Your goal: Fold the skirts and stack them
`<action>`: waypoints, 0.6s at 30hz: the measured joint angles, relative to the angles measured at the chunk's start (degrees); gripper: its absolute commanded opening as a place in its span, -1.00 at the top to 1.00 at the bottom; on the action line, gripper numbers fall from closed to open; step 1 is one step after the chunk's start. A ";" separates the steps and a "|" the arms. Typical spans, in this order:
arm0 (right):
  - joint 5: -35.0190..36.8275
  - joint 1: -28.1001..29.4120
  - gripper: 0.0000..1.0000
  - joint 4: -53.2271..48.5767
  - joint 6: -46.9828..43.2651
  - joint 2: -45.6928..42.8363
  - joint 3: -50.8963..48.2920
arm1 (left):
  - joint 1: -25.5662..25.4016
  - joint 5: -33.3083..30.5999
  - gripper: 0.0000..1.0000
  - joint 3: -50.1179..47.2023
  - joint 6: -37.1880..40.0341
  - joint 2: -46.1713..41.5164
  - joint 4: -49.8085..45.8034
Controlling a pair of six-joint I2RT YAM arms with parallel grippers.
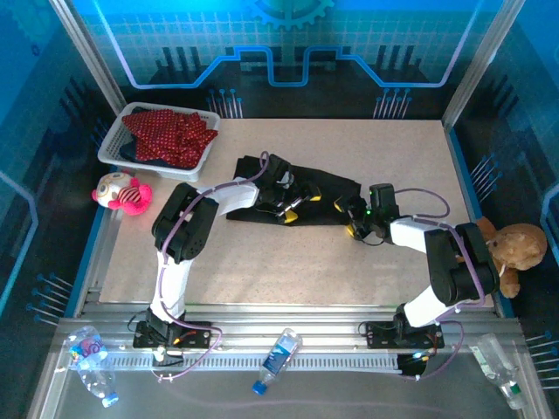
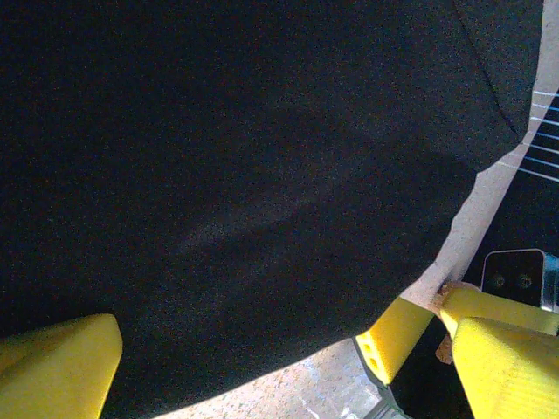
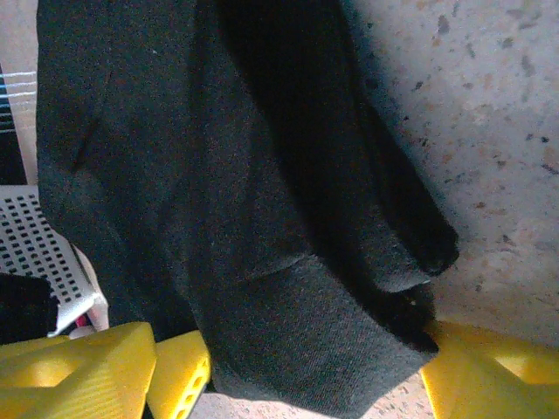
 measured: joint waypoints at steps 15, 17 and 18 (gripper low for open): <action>6.47 5.22 -0.70 1.55 5.03 -1.38 -1.68 | 0.00 -0.02 -0.98 -0.02 0.00 0.00 0.02; 7.54 6.08 -0.72 1.99 6.16 -1.42 -1.68 | 0.00 -0.02 -0.98 -0.09 0.00 0.00 0.11; 7.85 6.43 -0.72 2.12 6.60 -1.46 -1.70 | 0.02 -0.02 -0.98 -0.11 0.00 -0.02 0.13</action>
